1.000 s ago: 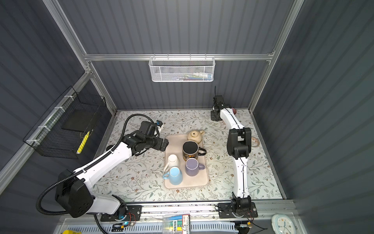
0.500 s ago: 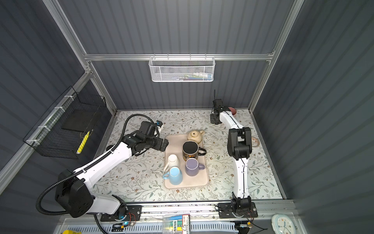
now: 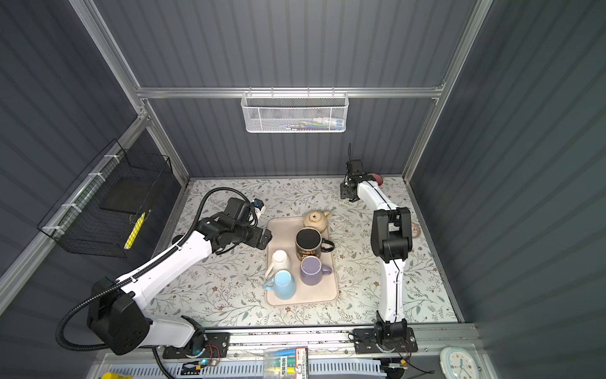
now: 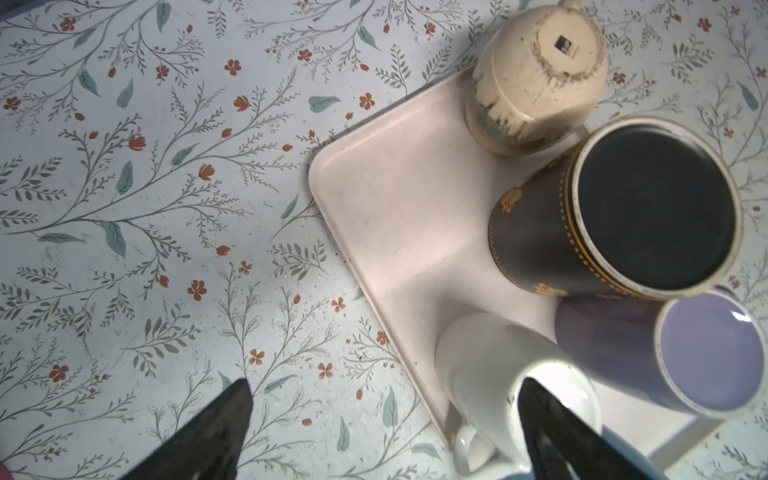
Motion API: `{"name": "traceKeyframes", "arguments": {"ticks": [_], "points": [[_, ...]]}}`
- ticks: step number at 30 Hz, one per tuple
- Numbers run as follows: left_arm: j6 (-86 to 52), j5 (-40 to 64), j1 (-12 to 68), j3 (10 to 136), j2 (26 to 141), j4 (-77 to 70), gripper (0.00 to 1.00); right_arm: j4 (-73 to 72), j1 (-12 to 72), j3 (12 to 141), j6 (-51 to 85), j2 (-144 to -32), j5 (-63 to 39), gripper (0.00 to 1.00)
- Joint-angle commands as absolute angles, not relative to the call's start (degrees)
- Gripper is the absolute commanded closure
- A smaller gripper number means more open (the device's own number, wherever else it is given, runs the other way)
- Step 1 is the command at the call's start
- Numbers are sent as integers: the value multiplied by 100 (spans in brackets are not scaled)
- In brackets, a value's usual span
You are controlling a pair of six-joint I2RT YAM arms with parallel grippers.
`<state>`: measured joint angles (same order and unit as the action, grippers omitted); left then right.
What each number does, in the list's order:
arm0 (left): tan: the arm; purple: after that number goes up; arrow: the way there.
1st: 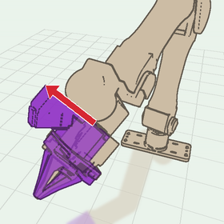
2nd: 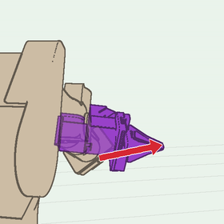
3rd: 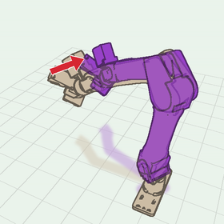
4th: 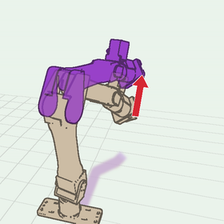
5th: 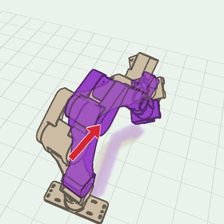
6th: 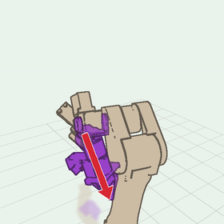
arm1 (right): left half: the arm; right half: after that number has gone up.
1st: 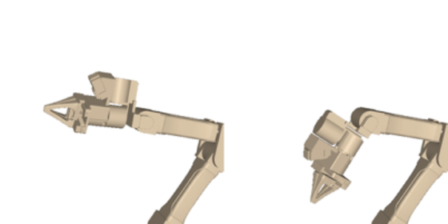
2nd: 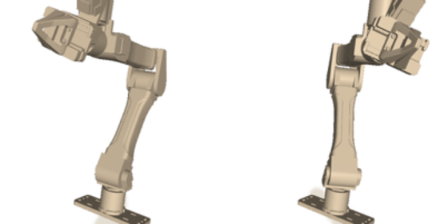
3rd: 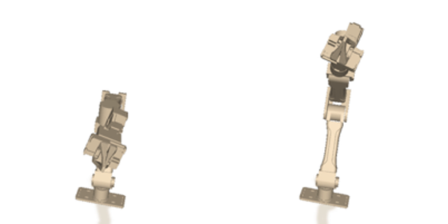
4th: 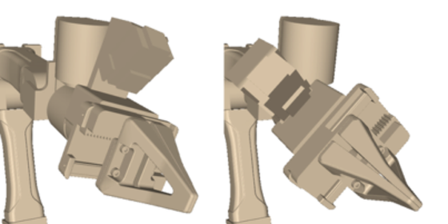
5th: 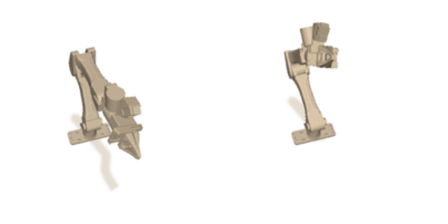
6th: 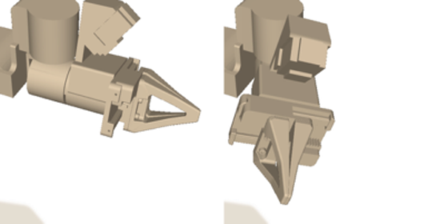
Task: Turn the mug right side up
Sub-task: Place the mug at the top-right of the table, then pick up the mug from the tray.
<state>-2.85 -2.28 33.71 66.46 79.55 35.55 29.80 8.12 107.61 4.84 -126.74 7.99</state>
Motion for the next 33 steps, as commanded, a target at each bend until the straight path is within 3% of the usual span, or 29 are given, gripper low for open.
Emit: {"name": "traceKeyframes", "arguments": {"ticks": [1,14,22,33], "points": [[201,218,3384,6684,7545,3857,0,2945,861,10617,470,-12358,763,31],[1227,674,3384,6491,7093,4515,6,2713,910,9545,574,-10633,484,15],[1468,922,3393,6129,6860,4694,15,1972,1129,7796,996,-8873,-89,13],[1267,797,3409,5524,6923,4247,17,1447,1798,6290,1482,-6967,-520,12]]}}
